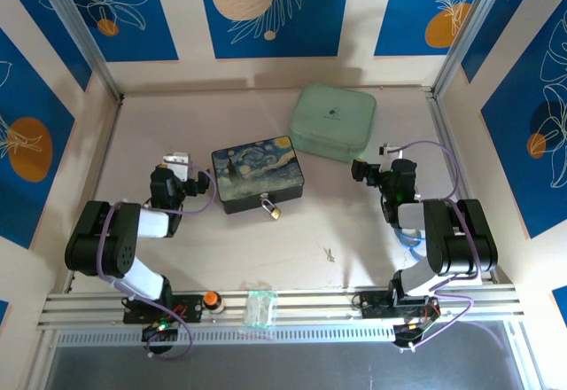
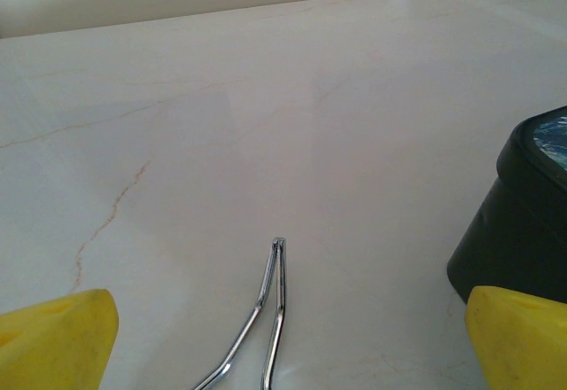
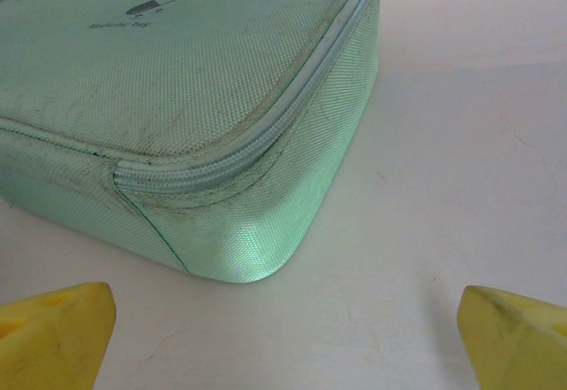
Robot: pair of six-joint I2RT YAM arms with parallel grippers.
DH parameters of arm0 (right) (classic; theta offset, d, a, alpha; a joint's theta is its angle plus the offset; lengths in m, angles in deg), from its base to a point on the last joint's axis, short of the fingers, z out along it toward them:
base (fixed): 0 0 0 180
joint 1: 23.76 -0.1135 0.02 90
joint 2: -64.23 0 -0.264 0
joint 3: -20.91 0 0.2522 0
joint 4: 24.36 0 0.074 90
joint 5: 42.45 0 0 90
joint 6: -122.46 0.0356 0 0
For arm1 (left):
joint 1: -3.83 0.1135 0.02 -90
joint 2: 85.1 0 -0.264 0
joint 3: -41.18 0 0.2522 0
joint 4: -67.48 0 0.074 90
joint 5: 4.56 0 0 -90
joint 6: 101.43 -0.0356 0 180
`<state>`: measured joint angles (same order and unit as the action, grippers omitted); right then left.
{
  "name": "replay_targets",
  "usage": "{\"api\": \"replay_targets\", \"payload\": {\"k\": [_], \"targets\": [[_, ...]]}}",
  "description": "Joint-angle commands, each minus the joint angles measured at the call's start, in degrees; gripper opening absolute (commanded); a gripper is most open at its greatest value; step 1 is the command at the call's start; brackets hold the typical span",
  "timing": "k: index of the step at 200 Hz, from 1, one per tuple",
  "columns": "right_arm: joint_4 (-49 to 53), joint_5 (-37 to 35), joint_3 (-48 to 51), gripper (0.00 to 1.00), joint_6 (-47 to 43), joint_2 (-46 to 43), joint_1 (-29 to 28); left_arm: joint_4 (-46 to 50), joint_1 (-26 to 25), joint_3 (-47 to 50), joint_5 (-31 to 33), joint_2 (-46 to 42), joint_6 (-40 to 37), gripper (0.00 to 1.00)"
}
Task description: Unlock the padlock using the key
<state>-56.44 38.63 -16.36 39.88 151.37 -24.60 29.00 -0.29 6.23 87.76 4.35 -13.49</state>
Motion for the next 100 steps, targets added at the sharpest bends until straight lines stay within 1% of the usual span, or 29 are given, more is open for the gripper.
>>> {"api": "replay_targets", "payload": {"k": [1, 49, 66, 83, 100], "targets": [[-1.17, 0.5, -0.05, 0.99, -1.09, -0.03, 0.23, -0.84, 0.6, -0.61, -1.19, 0.11, -0.75, 1.0], [-1.25, 0.49, -0.05, 0.99, -1.09, -0.03, 0.23, -1.05, 0.6, -0.44, -1.25, -0.01, -0.74, 1.0], [-1.39, 0.72, 0.04, 0.99, -1.09, -0.12, 0.29, -2.52, 0.6, 0.28, -1.36, 0.02, -0.76, 1.0], [2.32, 1.43, -1.38, 0.99, -1.41, -1.35, 0.18, -2.74, 0.61, 1.04, -1.1, -1.74, -0.74, 1.0], [8.11, 1.72, -3.32, 0.99, -2.12, -4.08, -0.29, 0.26, 0.6, 1.39, -0.27, -6.09, -0.48, 1.0]]}}
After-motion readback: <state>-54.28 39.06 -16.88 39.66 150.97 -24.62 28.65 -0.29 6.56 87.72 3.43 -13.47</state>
